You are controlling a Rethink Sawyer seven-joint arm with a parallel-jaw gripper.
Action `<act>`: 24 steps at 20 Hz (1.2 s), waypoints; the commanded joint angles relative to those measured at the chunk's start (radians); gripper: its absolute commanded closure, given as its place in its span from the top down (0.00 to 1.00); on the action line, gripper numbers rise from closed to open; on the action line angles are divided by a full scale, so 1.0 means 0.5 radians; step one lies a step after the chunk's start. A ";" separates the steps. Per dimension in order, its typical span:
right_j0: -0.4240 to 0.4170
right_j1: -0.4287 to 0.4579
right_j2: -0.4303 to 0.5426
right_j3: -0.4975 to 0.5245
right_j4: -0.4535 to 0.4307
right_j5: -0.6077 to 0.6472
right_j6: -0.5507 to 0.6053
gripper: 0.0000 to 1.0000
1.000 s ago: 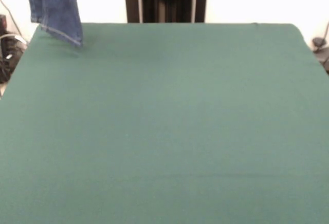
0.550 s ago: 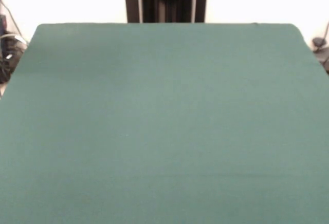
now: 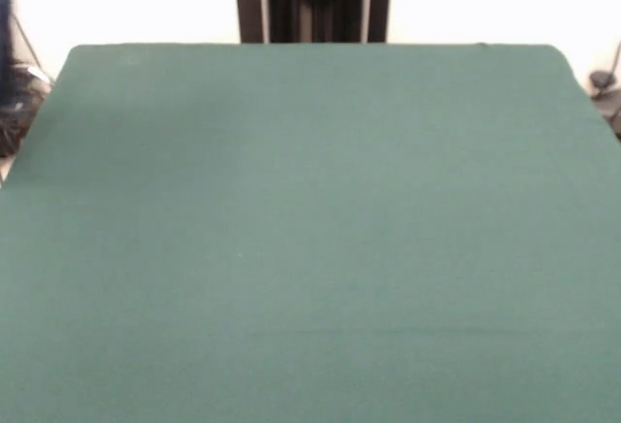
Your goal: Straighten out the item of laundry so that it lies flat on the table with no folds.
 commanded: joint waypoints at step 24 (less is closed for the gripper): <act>0.270 0.013 0.082 0.441 0.056 -0.487 -0.044 0.00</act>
